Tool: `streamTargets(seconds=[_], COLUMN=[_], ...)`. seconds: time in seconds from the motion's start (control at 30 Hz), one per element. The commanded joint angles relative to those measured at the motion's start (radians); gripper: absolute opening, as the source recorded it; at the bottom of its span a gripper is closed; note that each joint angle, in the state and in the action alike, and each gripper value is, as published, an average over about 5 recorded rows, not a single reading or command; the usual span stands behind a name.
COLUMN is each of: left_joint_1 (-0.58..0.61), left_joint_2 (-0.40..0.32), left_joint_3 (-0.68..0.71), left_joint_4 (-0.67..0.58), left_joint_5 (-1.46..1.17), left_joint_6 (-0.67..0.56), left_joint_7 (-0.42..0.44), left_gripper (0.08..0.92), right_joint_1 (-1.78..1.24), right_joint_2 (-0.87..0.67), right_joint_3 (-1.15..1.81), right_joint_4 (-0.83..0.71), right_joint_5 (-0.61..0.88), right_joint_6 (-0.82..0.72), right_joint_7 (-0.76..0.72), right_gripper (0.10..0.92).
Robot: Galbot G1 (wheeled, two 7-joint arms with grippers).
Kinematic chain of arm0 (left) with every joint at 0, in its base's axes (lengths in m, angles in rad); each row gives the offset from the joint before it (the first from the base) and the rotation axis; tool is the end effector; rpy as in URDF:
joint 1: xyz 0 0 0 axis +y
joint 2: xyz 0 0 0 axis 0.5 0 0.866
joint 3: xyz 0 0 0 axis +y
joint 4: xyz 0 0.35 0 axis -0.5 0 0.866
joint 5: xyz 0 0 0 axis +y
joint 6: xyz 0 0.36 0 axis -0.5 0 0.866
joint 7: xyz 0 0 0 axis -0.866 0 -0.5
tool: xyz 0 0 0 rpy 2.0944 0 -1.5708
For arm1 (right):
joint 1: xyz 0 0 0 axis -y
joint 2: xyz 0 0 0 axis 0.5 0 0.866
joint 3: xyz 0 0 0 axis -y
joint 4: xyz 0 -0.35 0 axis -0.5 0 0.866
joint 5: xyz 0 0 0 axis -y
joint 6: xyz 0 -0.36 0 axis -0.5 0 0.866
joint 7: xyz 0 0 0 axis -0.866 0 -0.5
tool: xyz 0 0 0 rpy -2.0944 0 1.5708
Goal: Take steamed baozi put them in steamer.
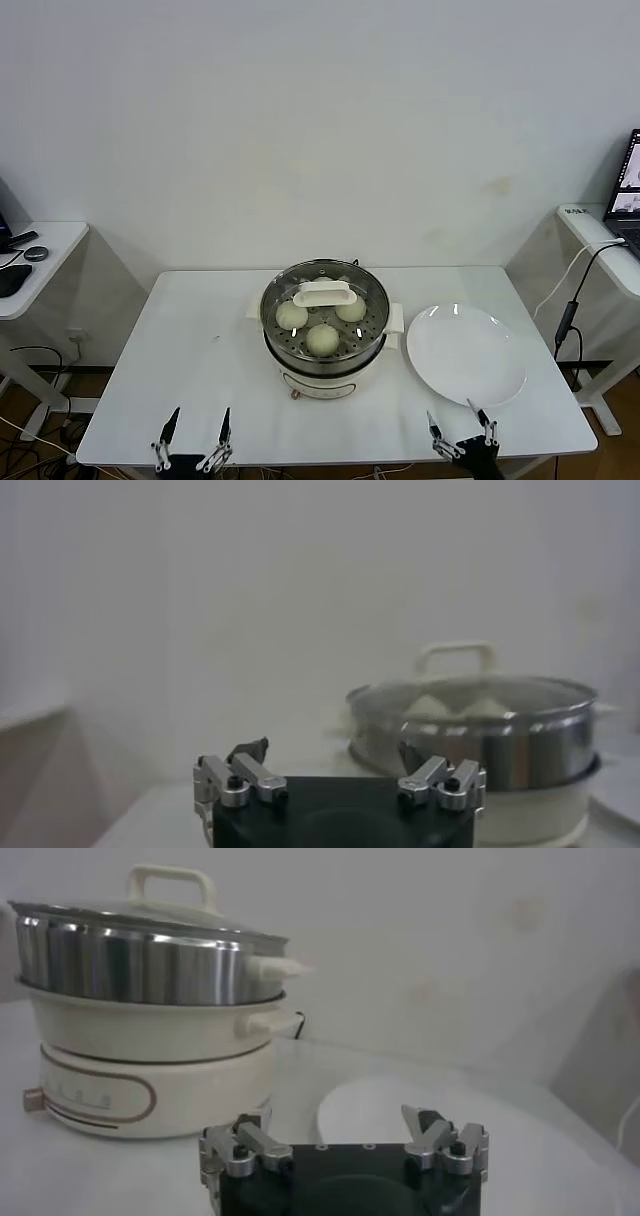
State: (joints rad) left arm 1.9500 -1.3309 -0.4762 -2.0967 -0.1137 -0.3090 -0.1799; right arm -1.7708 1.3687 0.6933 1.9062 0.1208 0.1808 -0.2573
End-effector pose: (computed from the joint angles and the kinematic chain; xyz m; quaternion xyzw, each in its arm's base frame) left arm 0.0608 0.0259 -0.3482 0.0025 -0.9991 -0.0098 0.0405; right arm 0.1086 -0.1027 -0.3832 0.1011 -0.9879 0.0606 0.1005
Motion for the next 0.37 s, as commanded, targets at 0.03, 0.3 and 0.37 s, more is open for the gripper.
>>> streamTargets(seconds=[0.03,0.3,0.37], left_joint_1=[0.069,0.047,0.044], left_joint_2=[-0.027,-0.015,-0.013], left_joint_3=[-0.065,-0.080,-0.080], left_joint_4=[0.089,0.097,0.099], left_joint_5=[-0.113,-0.119,-0.117], left_joint_6=[-0.082,-0.037,-0.033], left_joint_7=[0.025,0.030,0.032], left_gripper=[0.823,0.823,0.823], right_joint_1=[-0.038,-0.030,-0.029], right_joint_2=[-0.024,-0.014,-0.012], right_joint_3=[-0.010,-0.027,-0.028], right_joint_4=[0.023,0.018,0.017], right_joint_5=[0.050,0.042,0.042], right_joint_6=[-0.013,-0.007,-0.006], right_joint_7=[-0.001,-0.005,-0.005], right_gripper=[0.823,0.823,0.823])
